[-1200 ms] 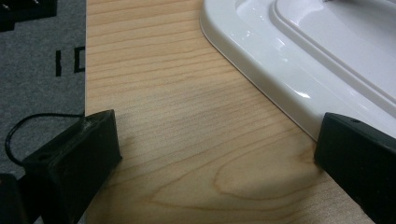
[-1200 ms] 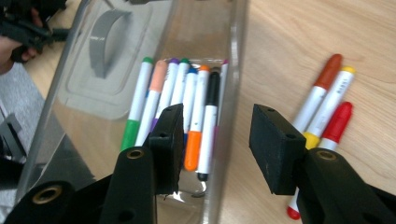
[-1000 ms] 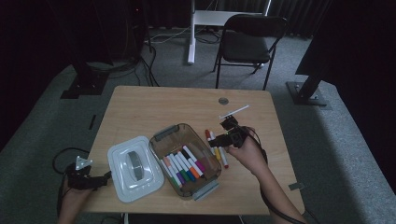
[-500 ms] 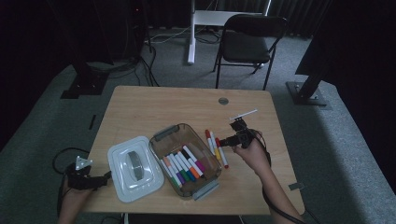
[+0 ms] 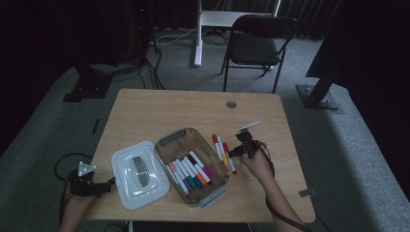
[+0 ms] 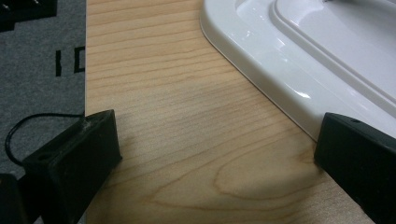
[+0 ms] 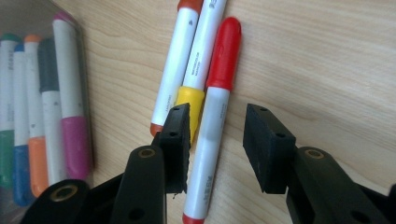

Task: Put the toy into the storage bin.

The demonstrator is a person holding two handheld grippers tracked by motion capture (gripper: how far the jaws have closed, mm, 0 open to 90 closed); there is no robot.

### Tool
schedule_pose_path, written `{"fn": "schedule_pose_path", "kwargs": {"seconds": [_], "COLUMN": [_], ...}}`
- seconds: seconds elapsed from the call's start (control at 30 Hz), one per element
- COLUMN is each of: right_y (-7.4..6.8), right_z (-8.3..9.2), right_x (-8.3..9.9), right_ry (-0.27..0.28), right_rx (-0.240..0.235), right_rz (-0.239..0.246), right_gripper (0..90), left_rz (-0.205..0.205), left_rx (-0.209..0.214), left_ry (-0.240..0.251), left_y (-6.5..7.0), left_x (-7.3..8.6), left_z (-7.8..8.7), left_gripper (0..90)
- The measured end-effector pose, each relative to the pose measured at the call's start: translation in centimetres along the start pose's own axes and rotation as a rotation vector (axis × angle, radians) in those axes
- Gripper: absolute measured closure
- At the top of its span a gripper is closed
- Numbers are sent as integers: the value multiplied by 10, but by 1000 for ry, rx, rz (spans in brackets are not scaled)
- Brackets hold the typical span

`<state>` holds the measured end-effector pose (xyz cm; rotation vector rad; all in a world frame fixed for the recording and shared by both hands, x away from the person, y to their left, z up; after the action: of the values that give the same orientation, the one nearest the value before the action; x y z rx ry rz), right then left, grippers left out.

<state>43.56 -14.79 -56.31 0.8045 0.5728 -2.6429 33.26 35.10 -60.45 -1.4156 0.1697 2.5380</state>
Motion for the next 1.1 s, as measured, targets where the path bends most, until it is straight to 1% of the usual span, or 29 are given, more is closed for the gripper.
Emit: {"fn": "schedule_pose_path", "kwargs": {"seconds": [0.2,0.27,0.33,0.43,0.5,0.67,0.8,0.87,0.9,1.0,1.03,1.1], "right_y": [1,2,2,2,3,7,13,15,16,17,18,18], "right_z": [-9,-11,-14,-17,-19,-18,-17,-17,-16,-15,-12,-7], "right_x": [2,3,4,7,8,8,7,7,7,7,6,4], "right_ry": [-16,-21,-32,-45,-51,-48,-41,-42,-41,-48,-42,-31], "right_rx": [15,27,25,29,31,55,88,83,89,89,84,80], "right_rz": [2,4,3,10,11,5,-6,-22,-27,-31,-44,-51], "right_gripper": [631,633,658,659,680,694,753,759,762,764,766,766], "left_rz": [0,1,1,0,0,1,1,1,1,0,1,1], "left_rx": [0,0,0,0,0,0,0,0,0,0,0,0], "left_ry": [0,0,0,0,0,0,0,0,0,0,0,0], "left_y": [0,0,0,0,0,0,0,0,0,0,0,0], "left_x": [0,0,0,0,0,0,0,0,0,0,0,0], "left_z": [0,0,0,0,0,0,0,0,0,0,0,0], "left_gripper": [6,6,6,6,6,6,6,6,6,6,6,6]}}
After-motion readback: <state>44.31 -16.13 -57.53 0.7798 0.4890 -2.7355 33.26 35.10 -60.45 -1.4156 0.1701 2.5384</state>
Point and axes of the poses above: each handheld gripper's, and its own axes: z roughly backward along the jaws, x roughly out of its underside, y roughly to its right, the point moved 8 cm from there along -z, roughly forward along the jaws, and after that the axes turned 15 degrees about y, right-handed, at the moved point
